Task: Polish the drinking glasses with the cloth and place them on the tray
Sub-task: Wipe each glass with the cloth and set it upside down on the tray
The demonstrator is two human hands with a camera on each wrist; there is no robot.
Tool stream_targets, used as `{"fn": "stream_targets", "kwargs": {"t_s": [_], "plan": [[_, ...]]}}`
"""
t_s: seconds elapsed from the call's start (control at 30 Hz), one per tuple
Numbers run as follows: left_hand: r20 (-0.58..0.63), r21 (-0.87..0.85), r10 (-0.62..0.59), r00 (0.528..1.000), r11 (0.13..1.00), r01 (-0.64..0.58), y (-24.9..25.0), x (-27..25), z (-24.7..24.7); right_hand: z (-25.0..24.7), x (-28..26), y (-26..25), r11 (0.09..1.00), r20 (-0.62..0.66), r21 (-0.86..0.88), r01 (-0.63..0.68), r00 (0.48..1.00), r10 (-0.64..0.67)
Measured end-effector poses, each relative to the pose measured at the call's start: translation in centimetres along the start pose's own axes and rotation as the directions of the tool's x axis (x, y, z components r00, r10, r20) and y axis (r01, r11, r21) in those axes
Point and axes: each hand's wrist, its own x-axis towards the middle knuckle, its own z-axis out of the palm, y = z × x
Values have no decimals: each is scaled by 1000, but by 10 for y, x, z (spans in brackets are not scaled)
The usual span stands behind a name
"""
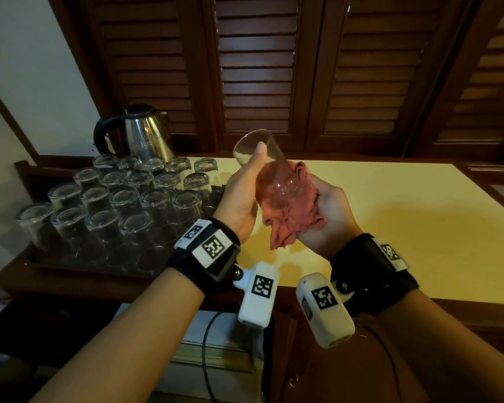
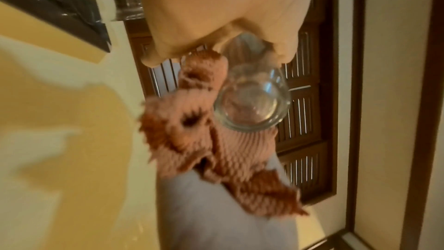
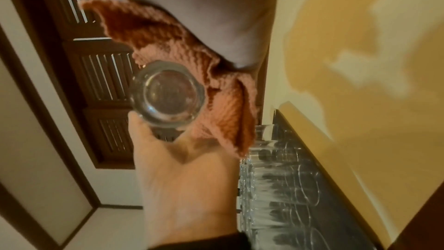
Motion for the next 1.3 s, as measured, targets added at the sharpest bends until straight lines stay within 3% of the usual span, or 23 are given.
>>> {"fn": "stream_targets", "kwargs": {"t_s": [0.2, 0.37, 0.47, 0.57, 0.63, 0.77, 1.0, 1.1, 1.17, 1.3], "plan": [[69, -7, 128, 989, 992, -127, -2, 0, -13, -4, 2, -9, 997, -82, 73, 38, 996, -32], [155, 124, 250, 956, 955, -270, -8, 2, -7, 3, 5, -6, 998, -100, 49, 44, 994, -39], [149, 193, 323, 934, 917, -348, -12, 3, -9, 4, 7, -8, 1000, -145, -10, -1, 989, 0], [137, 254, 375, 917, 882, -398, -15, 7, -15, -1, 12, -7, 987, -216, -161, 12, 975, -47], [131, 259, 374, 918, 881, -396, -15, 7, -15, -2, 12, -7, 973, -242, -229, 37, 966, -93], [161, 245, 376, 913, 880, -406, -19, 6, -9, 1, 12, -10, 980, -246, -195, 41, 965, -89], [170, 307, 459, 872, 816, -489, -19, 8, -12, -8, 11, -7, 865, -226, -495, 84, 949, -221], [127, 265, 442, 888, 847, -460, -15, 8, -17, -16, 5, -11, 803, -190, -581, 131, 938, -290], [145, 271, 389, 910, 869, -415, -12, 7, -23, -22, 0, -17, 813, -180, -557, 172, 930, -320], [179, 429, 303, 936, 832, -352, -8, 3, -32, -21, -7, -31, 831, -153, -479, 284, 905, -398]]}}
